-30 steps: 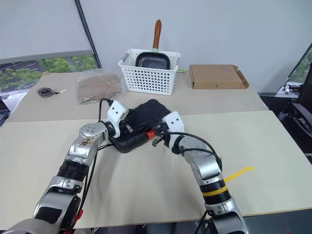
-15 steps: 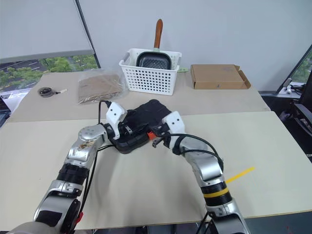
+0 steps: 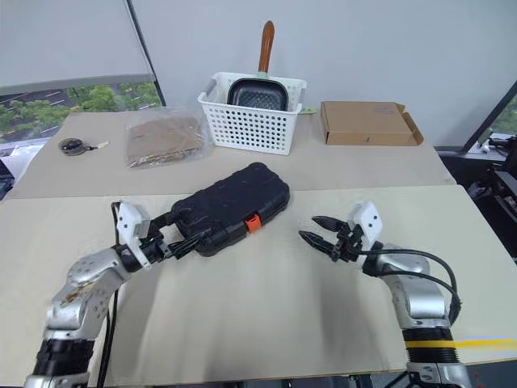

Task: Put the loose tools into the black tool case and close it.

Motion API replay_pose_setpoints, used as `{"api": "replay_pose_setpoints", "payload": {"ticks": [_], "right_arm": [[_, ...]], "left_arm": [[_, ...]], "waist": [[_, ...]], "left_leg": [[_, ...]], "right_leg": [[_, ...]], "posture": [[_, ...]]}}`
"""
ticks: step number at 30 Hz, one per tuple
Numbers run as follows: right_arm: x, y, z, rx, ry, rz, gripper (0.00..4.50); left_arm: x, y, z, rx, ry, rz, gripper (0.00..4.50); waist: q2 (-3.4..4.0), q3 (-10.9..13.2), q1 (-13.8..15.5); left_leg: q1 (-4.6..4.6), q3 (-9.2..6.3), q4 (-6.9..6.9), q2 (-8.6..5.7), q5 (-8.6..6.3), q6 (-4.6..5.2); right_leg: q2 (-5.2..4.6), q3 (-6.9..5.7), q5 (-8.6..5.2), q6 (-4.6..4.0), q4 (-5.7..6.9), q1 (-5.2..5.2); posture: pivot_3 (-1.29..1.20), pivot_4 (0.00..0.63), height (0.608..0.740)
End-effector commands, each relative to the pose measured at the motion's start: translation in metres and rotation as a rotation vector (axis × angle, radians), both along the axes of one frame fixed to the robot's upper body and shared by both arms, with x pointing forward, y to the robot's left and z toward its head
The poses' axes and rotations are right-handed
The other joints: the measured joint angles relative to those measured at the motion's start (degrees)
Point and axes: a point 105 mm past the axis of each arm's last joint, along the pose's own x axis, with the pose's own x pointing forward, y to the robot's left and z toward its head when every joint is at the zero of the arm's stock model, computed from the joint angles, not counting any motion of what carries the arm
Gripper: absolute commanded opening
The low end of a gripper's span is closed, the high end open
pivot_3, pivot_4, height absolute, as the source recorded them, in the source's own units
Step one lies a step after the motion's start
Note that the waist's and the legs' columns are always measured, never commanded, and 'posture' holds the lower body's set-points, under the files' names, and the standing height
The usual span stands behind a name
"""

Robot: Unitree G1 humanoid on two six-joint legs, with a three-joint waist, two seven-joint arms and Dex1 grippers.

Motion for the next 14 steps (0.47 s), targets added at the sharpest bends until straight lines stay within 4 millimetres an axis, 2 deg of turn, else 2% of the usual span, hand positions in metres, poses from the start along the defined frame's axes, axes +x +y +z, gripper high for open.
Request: {"api": "replay_pose_setpoints", "payload": {"ticks": [1, 8, 14], "right_arm": [[-0.006, -0.019, 0.000, -0.015, -0.043, -0.004, 4.47], [-0.007, -0.030, -0.013, -0.028, -0.029, -0.036, 4.47], [-0.010, -0.037, -0.021, -0.051, -0.019, -0.033, 4.47]], "left_arm": [[-0.026, 0.012, -0.006, 0.080, 0.015, 0.070, 4.50], [-0.061, 0.021, -0.041, 0.103, 0.132, 0.172, 4.50], [-0.069, 0.019, -0.059, 0.122, 0.153, 0.195, 4.50]], "waist": [[-0.02, 0.0, 0.3], [0.00, 0.1, 1.1], [-0.01, 0.2, 1.4]], "left_leg": [[0.00, 0.00, 0.00, 0.00, -0.01, 0.01], [0.02, -0.05, 0.06, 0.02, -0.24, -0.47], [0.01, -0.05, 0.09, 0.01, -0.24, -0.48]], "right_leg": [[-0.01, 0.01, 0.00, 0.00, -0.04, 0.00], [-0.04, -0.02, -0.08, -0.11, 0.02, -0.04], [-0.05, -0.04, -0.14, -0.21, 0.03, -0.03]], "posture": [[0.00, 0.150, 0.700], [0.00, 0.150, 0.700], [0.00, 0.150, 0.700]]}}
